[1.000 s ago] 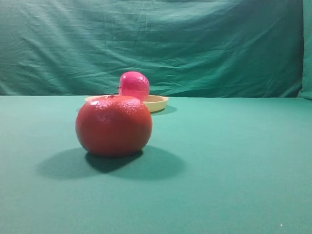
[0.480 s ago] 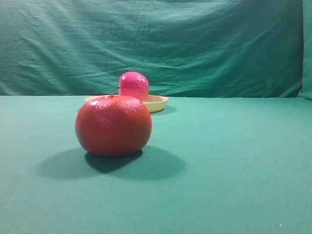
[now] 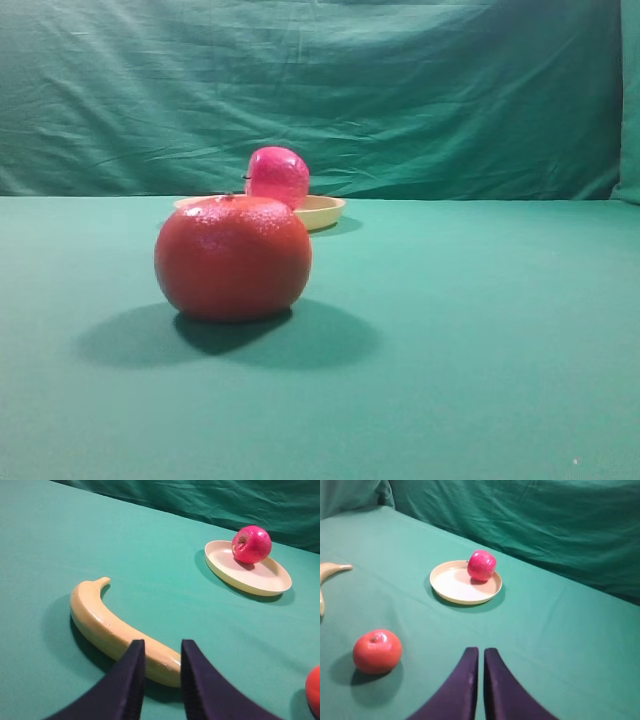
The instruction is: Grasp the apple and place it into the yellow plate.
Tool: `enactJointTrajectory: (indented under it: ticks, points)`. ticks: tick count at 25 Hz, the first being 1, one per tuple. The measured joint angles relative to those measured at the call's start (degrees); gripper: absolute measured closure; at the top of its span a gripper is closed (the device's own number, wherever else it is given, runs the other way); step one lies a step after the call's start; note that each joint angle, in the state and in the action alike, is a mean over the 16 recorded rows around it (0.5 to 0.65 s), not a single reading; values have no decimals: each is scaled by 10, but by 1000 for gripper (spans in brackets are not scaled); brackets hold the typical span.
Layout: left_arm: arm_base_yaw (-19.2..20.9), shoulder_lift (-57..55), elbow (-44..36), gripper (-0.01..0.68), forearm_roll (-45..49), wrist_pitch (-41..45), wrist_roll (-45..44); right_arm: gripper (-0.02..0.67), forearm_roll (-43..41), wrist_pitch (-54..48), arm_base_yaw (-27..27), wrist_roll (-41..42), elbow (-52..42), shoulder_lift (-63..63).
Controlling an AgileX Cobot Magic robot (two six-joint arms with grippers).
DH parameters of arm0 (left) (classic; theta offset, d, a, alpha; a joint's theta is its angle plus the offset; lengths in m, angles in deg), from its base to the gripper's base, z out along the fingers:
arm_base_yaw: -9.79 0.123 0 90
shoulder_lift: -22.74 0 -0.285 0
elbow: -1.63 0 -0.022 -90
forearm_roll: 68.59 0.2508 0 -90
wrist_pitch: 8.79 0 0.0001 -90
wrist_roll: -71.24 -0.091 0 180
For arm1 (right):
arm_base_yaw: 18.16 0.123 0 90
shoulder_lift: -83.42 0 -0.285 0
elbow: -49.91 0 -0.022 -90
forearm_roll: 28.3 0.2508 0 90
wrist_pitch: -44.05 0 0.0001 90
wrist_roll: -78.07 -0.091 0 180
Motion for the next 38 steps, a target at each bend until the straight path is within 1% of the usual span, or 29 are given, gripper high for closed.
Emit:
enactJointTrajectory:
  ticks: [4, 9, 14, 19, 25, 38]
  points:
    - [0, 0, 0, 516, 0, 0, 0, 649, 4, 30, -39, -3, -50, 38]
    - [0, 0, 0, 516, 0, 0, 0, 649, 9, 59, -112, -7, -102, 97]
    - [0, 0, 0, 516, 0, 0, 0, 649, 13, 65, -189, -10, -146, 144]
    - [0, 0, 0, 516, 0, 0, 0, 649, 14, 66, -237, -13, -182, 166]
    - [0, 0, 0, 516, 0, 0, 0, 649, 15, 67, -258, -14, -210, 169]
    - [0, 0, 0, 516, 0, 0, 0, 649, 14, 68, -259, -15, -217, 169]
